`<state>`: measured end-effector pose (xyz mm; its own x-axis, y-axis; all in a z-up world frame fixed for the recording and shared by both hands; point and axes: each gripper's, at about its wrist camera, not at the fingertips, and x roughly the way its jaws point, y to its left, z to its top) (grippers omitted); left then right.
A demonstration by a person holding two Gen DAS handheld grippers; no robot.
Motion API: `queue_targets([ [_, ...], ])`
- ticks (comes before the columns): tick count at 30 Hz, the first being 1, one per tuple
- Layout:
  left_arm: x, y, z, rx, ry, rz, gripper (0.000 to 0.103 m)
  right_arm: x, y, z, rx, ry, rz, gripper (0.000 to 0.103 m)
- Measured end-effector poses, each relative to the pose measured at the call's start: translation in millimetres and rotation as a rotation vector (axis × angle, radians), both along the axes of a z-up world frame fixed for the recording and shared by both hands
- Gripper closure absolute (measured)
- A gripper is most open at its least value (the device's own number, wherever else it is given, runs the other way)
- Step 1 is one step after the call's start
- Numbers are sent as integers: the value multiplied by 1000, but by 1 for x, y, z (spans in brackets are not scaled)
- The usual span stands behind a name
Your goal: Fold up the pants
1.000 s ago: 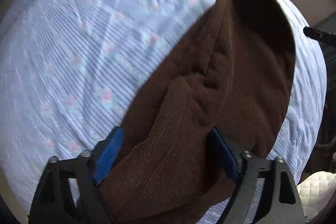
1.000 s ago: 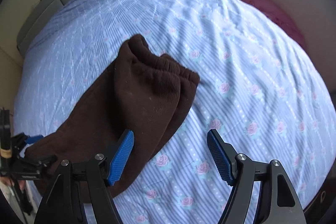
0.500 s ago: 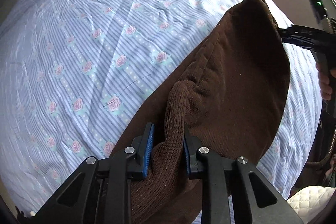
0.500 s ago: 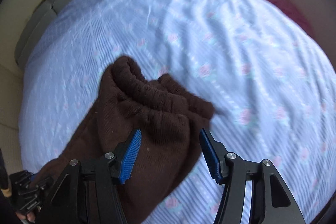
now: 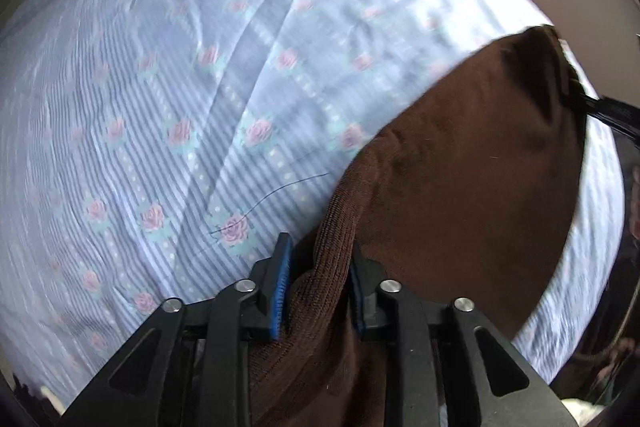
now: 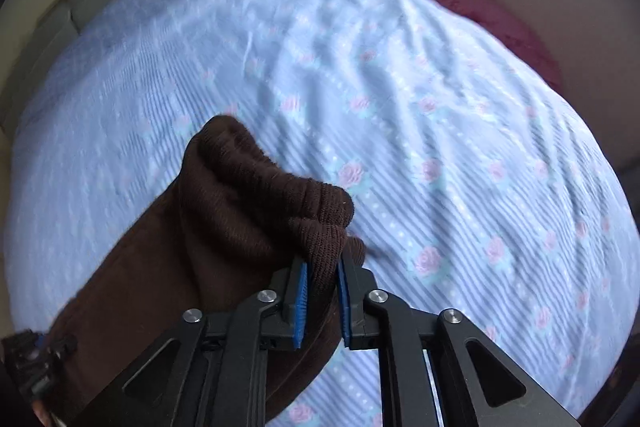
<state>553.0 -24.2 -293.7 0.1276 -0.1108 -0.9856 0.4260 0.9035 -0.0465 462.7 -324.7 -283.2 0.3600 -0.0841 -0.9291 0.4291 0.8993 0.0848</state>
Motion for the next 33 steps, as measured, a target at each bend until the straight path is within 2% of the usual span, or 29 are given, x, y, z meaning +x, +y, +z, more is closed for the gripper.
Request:
queue_targets([
  [2, 2, -1, -1, 32, -10, 23, 61, -13, 3, 18, -72, -38, 7, 71],
  [4, -3, 4, 15, 37, -72, 66, 49, -33, 9, 41, -149, -88, 21, 50],
  [5, -10, 5, 28, 48, -132, 74, 45, -46, 14, 55, -190, -116, 40, 45],
  [6, -23, 3, 47, 66, -229, 54, 39, -54, 18, 63, -205, -130, 56, 39],
  [7, -34, -1, 59, 77, -289, 27, 33, -67, 24, 73, -218, -151, 92, 38],
  [9, -72, -12, 87, 89, -411, -78, 30, -90, 35, 87, -235, -167, 163, 38],
  [12, -124, -33, 102, 71, -470, -213, 30, -119, 46, 91, -132, -174, 246, 38],
  [15, -184, -57, 95, 50, -508, -334, 30, -139, 54, 78, -23, -126, 285, 38],
  [17, -206, -76, 76, 48, -493, -382, 32, -157, 61, 62, 20, -78, 294, 38],
  [18, -218, -86, 62, 54, -475, -403, 36, -164, 62, 54, 33, -51, 295, 38],
  [21, -239, -116, 19, 150, -489, -461, 48, -184, 65, 36, 88, 0, 286, 38],
  [24, -248, -133, -14, 244, -502, -494, 49, -196, 61, 30, 117, 12, 270, 38],
  [28, -236, -144, -41, 356, -523, -530, 53, -204, 54, 26, 129, 19, 255, 38],
  [29, -232, -145, -41, 361, -520, -526, 56, -205, 53, 26, 126, 17, 254, 38],
  [30, -227, -144, -35, 357, -519, -514, 63, -205, 51, 27, 128, 14, 255, 38],
  [33, -210, -127, -3, 242, -483, -419, 65, -205, 51, 30, 146, -8, 273, 38],
])
